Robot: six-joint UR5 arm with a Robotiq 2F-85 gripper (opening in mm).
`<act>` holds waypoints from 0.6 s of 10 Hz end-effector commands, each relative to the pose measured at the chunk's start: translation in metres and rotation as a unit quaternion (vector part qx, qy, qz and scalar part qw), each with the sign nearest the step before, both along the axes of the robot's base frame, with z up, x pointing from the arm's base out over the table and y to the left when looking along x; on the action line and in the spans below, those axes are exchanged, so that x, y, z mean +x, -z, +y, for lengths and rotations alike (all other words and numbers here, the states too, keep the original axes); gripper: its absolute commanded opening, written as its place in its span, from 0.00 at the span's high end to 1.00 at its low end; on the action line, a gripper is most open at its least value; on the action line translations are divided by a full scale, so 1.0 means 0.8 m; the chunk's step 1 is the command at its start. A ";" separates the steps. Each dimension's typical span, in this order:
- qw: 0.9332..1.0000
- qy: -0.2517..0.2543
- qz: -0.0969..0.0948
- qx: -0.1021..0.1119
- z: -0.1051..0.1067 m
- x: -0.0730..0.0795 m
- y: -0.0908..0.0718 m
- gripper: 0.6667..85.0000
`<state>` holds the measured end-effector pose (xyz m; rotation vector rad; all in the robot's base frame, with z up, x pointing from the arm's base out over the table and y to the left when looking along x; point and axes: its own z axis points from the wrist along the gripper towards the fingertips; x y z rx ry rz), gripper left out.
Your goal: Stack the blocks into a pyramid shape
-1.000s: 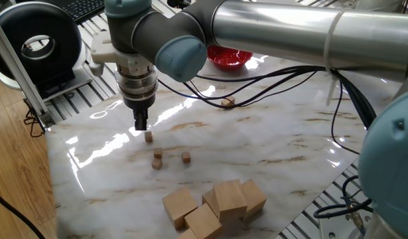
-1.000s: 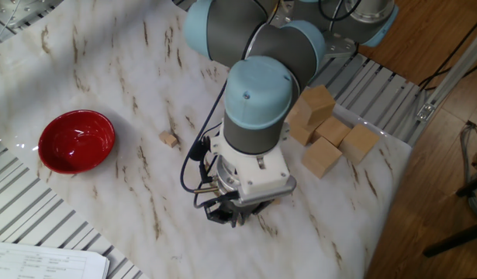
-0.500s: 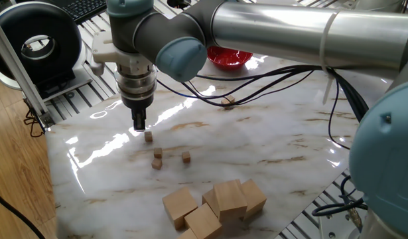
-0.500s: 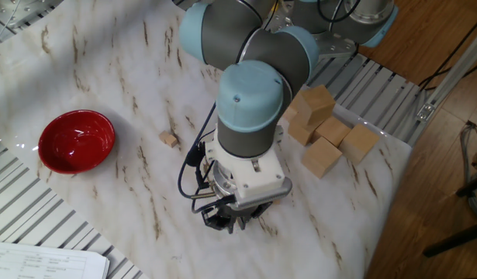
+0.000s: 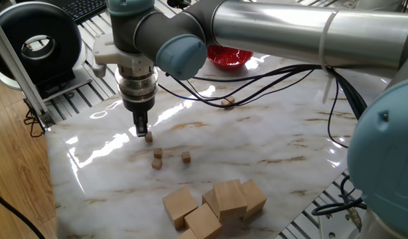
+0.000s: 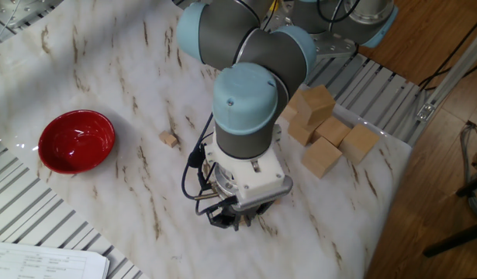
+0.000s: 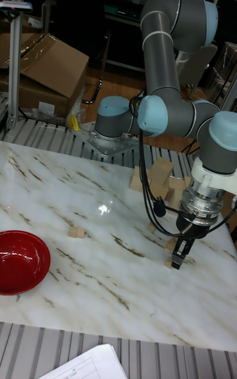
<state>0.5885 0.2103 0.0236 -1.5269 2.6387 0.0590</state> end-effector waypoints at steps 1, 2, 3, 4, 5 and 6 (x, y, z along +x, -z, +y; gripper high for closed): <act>1.000 -0.006 -0.008 -0.001 -0.004 0.000 -0.001 0.66; 1.000 -0.008 -0.013 0.001 -0.003 0.001 -0.001 0.66; 1.000 -0.008 -0.015 -0.005 -0.008 0.001 -0.001 0.66; 1.000 -0.008 -0.016 -0.007 -0.009 0.001 0.002 0.66; 1.000 -0.009 -0.021 -0.004 -0.008 0.002 0.008 0.66; 1.000 -0.008 -0.022 0.001 -0.007 0.001 0.014 0.66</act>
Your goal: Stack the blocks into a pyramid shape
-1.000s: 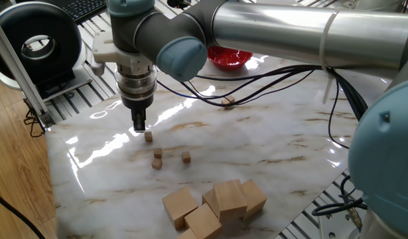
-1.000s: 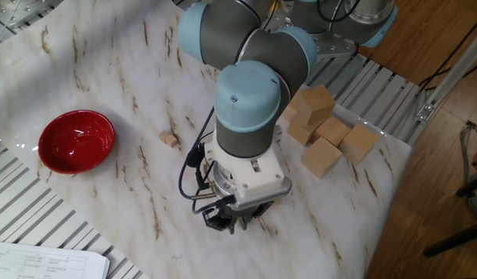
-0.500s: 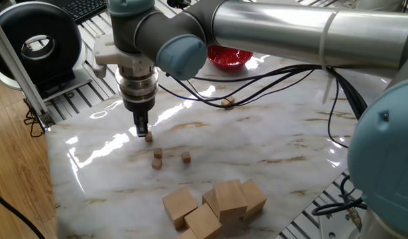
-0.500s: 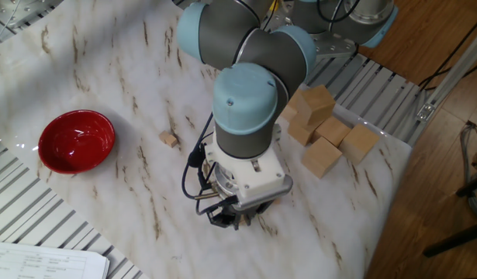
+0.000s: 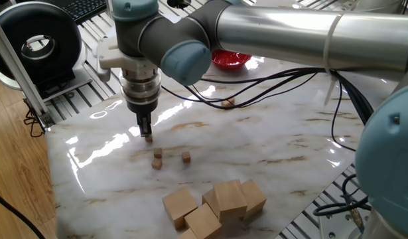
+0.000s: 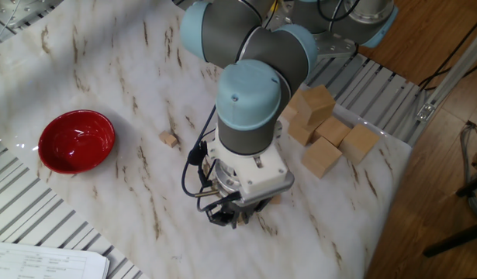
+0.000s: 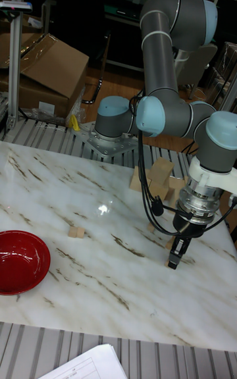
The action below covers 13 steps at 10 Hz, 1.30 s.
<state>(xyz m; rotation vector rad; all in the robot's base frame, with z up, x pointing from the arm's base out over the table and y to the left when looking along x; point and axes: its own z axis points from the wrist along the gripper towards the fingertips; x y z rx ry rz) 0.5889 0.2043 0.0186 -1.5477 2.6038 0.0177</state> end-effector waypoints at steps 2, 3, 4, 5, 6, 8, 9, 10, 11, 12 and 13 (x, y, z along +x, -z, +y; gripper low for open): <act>1.000 0.006 -0.008 0.008 0.002 -0.002 0.009 0.66; 1.000 0.006 -0.008 0.008 0.000 -0.004 0.008 0.67; 1.000 0.003 -0.010 0.003 -0.003 -0.004 0.008 0.67; 1.000 0.006 -0.009 0.005 -0.002 -0.004 0.008 0.67; 1.000 0.008 -0.005 0.004 0.000 -0.007 0.007 0.66; 1.000 0.010 -0.003 0.000 0.005 -0.008 0.001 0.64; 1.000 0.011 -0.002 -0.006 0.006 -0.007 -0.005 0.64; 1.000 0.012 -0.003 -0.009 0.007 -0.006 -0.009 0.65; 1.000 0.011 -0.005 -0.006 0.006 -0.004 -0.009 0.65; 1.000 0.005 -0.008 -0.007 0.003 -0.001 -0.011 0.65; 1.000 0.001 -0.008 -0.006 0.002 -0.001 -0.012 0.64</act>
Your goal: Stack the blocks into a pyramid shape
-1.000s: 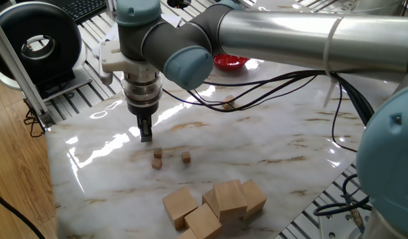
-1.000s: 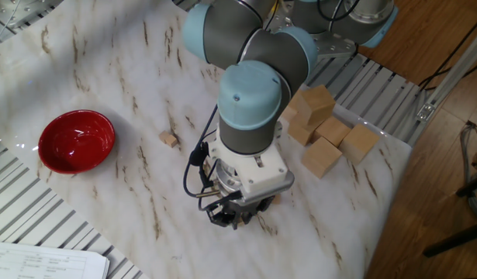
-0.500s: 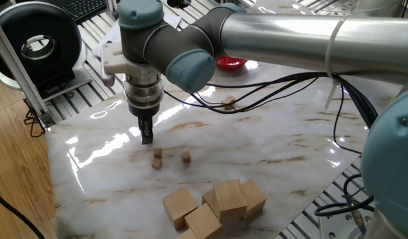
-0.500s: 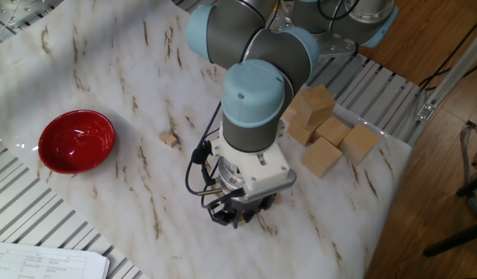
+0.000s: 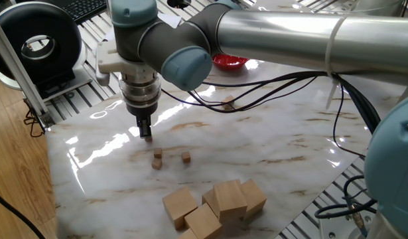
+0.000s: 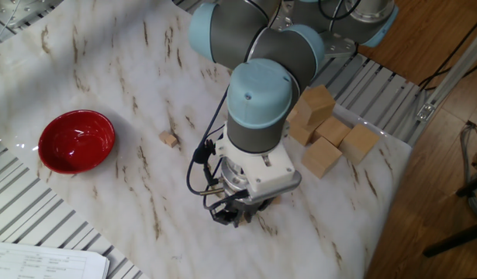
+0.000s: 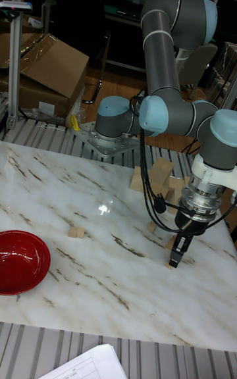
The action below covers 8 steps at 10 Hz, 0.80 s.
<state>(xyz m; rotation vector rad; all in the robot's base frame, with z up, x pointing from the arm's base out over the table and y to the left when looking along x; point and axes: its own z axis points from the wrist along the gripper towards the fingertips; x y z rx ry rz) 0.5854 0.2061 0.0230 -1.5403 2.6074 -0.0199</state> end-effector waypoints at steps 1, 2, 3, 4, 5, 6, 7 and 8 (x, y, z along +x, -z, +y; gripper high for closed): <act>1.000 -0.004 0.000 0.009 0.002 0.002 -0.007 0.61; 1.000 -0.004 0.000 0.010 0.002 0.002 -0.007 0.60; 1.000 -0.014 -0.003 0.002 -0.005 0.004 -0.006 0.58; 0.997 -0.059 -0.010 -0.047 -0.040 0.010 -0.002 0.34; 0.997 -0.060 -0.015 -0.042 -0.040 0.013 0.000 0.25; 0.998 -0.054 -0.008 -0.040 -0.043 0.007 0.001 0.25; 0.998 -0.038 0.018 -0.049 -0.052 -0.013 0.001 0.25; 0.998 -0.032 0.023 -0.047 -0.051 -0.017 0.001 0.25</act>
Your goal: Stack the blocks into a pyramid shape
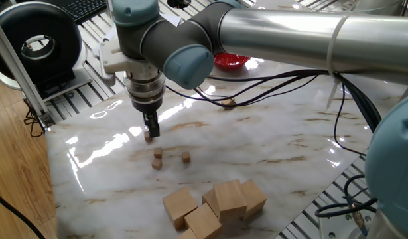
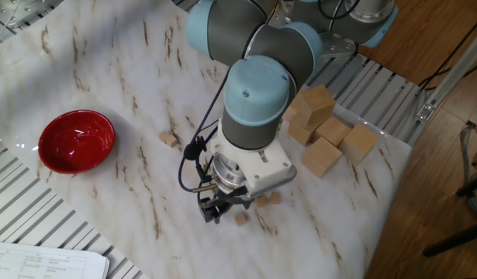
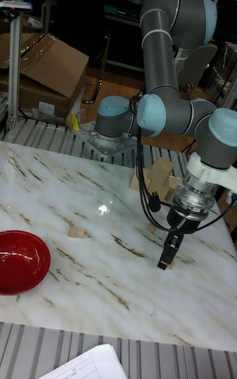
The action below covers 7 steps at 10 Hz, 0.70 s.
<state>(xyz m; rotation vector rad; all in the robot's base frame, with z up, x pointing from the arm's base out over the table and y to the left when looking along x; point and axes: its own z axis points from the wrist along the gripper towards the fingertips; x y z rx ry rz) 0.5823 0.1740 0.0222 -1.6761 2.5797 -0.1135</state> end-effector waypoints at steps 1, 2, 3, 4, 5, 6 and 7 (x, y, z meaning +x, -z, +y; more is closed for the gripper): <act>1.000 0.017 0.023 0.004 -0.004 -0.017 0.000 0.25; 0.999 0.025 0.022 0.018 0.005 -0.019 -0.001 0.26; 0.999 0.030 0.023 0.020 0.008 -0.020 -0.002 0.26; 0.999 0.031 0.019 0.019 0.010 -0.017 -0.004 0.27; 0.999 0.034 0.014 0.017 0.012 -0.013 -0.006 0.31; 0.999 0.037 0.012 0.019 0.016 -0.012 -0.005 0.32; 0.999 0.043 0.007 0.021 0.023 -0.009 -0.002 0.34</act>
